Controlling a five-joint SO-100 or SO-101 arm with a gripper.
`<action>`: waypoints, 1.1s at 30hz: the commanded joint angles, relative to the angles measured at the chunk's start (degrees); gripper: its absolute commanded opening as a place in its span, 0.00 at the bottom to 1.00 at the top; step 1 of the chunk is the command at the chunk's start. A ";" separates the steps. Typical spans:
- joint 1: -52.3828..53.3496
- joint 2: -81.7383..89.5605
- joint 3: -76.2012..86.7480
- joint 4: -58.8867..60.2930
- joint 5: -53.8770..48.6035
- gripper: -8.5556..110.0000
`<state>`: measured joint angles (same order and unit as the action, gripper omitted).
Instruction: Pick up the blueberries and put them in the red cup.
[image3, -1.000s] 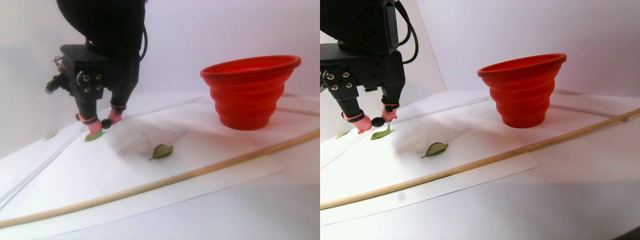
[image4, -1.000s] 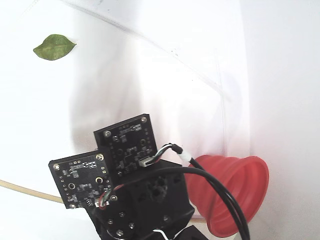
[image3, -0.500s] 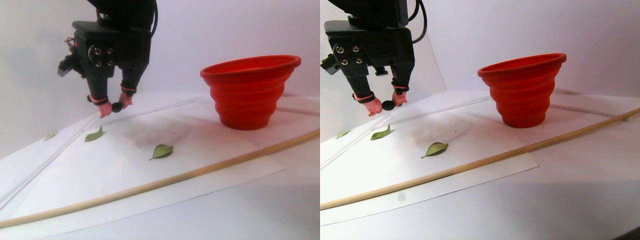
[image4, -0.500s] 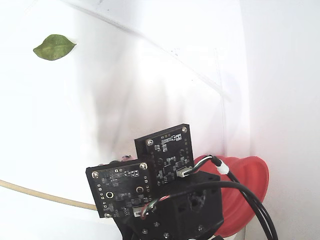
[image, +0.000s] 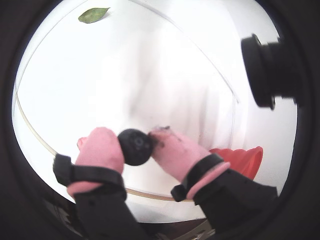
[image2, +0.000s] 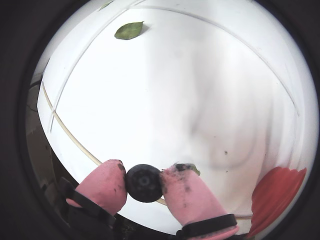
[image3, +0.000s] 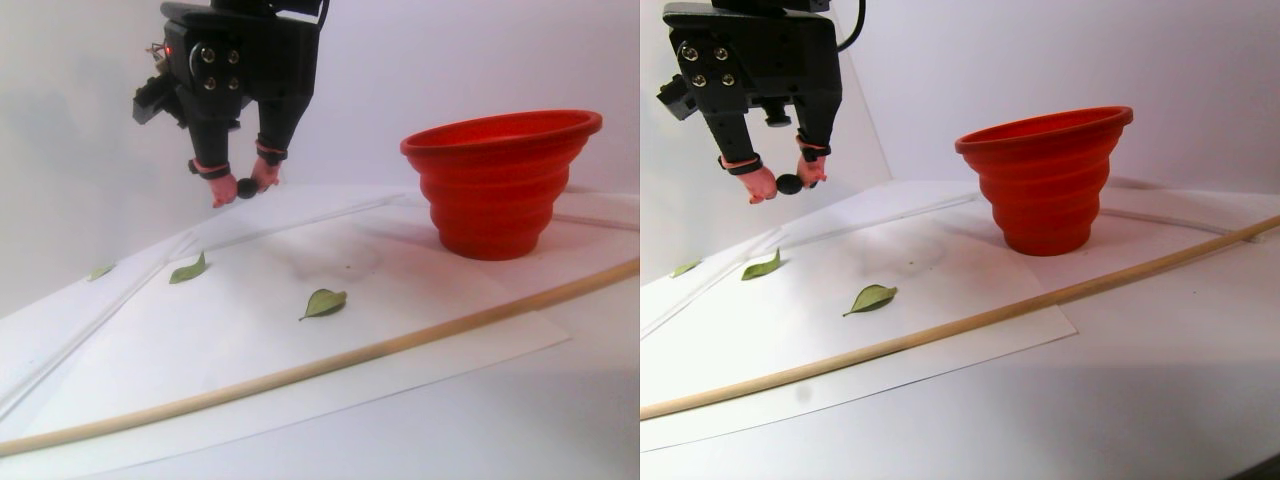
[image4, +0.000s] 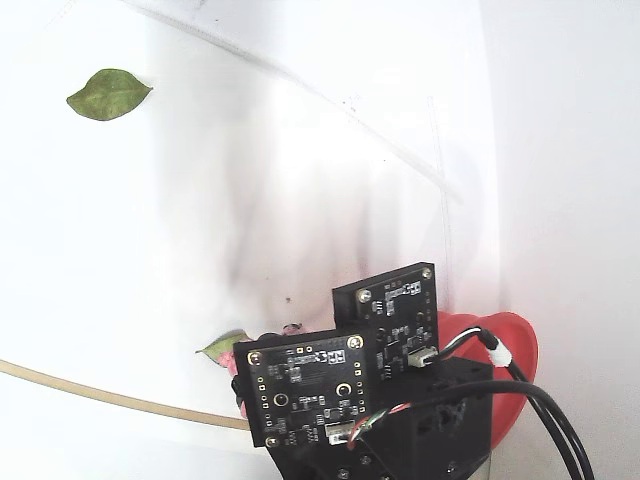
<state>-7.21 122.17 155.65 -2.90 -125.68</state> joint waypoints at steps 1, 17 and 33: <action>0.79 6.15 -0.09 1.93 0.35 0.17; 5.27 12.48 -1.93 10.20 1.41 0.18; 10.46 21.97 -2.20 19.16 2.02 0.18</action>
<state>2.81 139.48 155.65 15.47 -124.01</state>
